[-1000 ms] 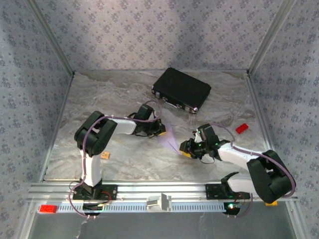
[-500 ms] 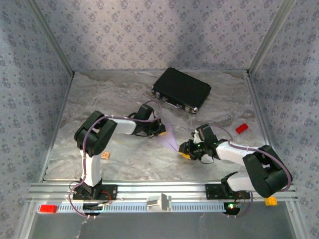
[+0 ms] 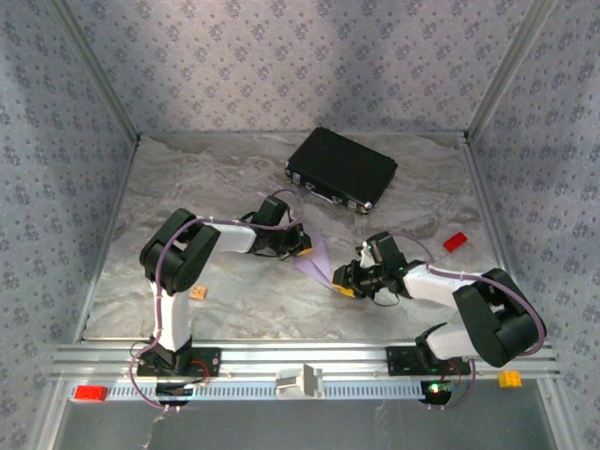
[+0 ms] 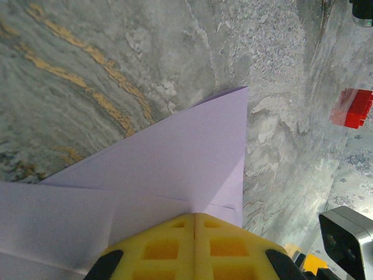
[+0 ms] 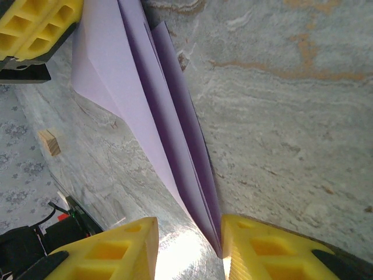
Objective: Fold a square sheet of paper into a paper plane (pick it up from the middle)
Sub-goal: Turn over the paper at the center of the table.
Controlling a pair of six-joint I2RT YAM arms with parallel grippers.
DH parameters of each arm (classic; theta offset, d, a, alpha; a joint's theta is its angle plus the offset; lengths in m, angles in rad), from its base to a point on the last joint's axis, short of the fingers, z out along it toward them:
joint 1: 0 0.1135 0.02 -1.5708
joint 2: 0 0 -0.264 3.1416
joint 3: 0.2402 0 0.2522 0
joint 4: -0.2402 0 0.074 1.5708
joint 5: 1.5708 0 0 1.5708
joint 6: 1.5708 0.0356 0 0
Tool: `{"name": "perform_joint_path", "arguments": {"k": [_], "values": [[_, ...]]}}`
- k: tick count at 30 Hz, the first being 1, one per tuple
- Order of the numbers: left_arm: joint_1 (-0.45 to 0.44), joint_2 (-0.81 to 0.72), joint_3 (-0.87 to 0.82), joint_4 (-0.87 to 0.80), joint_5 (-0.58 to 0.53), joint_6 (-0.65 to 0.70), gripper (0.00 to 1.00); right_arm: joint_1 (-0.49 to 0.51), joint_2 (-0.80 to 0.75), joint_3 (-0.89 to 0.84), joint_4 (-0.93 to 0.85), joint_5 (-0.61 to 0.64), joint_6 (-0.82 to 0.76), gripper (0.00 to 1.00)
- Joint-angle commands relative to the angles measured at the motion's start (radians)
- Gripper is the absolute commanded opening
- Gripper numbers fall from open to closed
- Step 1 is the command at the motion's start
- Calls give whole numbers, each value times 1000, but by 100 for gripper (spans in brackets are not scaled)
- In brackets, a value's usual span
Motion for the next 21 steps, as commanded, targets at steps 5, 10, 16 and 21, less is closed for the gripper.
{"name": "perform_joint_path", "arguments": {"k": [5, 10, 16, 21], "values": [[7, 31, -2, -87, -9, -6, 2, -15, -20, 6, 10, -19, -4, 34], [7, 30, -3, -87, -8, -6, 2, -18, 2, 15, 15, -28, -21, 32], [6, 26, -3, -88, -9, -8, 2, -23, 17, 18, 29, -43, -34, 25], [7, 27, -1, -88, -8, -6, 2, -29, 18, 14, 20, -49, -48, 19]]}}
